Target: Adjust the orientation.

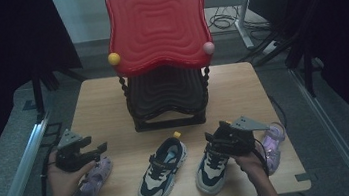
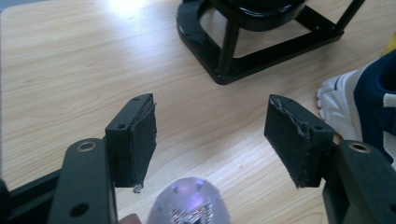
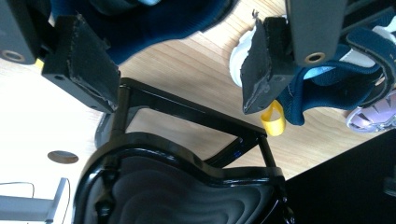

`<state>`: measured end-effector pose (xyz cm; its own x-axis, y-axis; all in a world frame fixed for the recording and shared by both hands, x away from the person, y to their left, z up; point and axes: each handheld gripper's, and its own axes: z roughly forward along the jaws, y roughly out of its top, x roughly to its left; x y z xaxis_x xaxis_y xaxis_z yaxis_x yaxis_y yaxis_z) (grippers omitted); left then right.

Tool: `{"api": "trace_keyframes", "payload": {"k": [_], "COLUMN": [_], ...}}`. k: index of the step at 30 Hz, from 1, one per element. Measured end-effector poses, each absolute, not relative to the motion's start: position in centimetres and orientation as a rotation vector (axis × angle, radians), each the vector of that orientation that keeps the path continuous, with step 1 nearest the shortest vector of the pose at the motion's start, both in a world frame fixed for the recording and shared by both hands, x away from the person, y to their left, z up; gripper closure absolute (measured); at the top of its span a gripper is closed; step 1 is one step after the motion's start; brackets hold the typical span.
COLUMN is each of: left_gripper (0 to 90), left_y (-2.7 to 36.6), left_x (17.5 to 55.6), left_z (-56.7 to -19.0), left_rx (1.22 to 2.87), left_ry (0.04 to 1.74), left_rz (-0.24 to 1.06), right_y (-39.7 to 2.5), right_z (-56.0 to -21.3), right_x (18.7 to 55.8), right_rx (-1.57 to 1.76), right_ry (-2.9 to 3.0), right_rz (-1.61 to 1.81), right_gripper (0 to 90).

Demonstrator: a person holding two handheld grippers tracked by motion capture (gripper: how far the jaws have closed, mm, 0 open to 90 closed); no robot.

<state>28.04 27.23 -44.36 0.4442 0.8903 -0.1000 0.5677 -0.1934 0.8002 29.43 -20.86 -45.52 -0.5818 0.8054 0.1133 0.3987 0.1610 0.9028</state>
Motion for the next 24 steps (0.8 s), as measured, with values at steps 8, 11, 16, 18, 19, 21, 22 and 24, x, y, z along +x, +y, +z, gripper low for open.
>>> {"api": "trace_keyframes", "payload": {"k": [8, 11, 16, 18, 19, 21, 22, 24], "left_gripper": [34.2, 34.1, 34.1, 34.1, 34.0, 33.8, 33.7, 33.5], "left_y": [27.3, 26.9, 26.5, 26.4, 26.4, 26.3, 26.2, 26.0], "left_x": [27.1, 26.4, 25.7, 25.7, 25.7, 25.9, 26.0, 26.1], "left_z": [-44.7, -44.5, -44.2, -44.1, -44.1, -44.2, -44.3, -44.5], "left_rx": [1.874, 1.877, 1.88, 1.88, 1.882, 1.886, 1.893, 1.905], "left_ry": [1.198, 1.185, 1.18, 1.177, 1.176, 1.173, 1.172, 1.171], "left_rz": [0.441, 0.449, 0.463, 0.468, 0.469, 0.469, 0.468, 0.466], "right_y": [-19.9, -20.3, -21.4, -21.8, -22.0, -22.5, -22.8, -23.4], "right_z": [-46.1, -46.3, -46.4, -46.6, -46.6, -46.6, -46.6, -46.4], "right_x": [28.6, 28.2, 27.5, 27.2, 27.1, 26.9, 26.9, 26.7], "right_rx": [1.165, 1.167, 1.161, 1.15, 1.146, 1.143, 1.145, 1.145], "right_ry": [2.047, 2.043, 2.041, 2.052, 2.056, 2.065, 2.068, 2.066], "right_rz": [1.332, 1.311, 1.311, 1.295, 1.287, 1.275, 1.273, 1.271], "right_gripper": [28.3, 28.4, 29.2, 30.4, 31.9, 34.8, 36.5, 42.0]}}
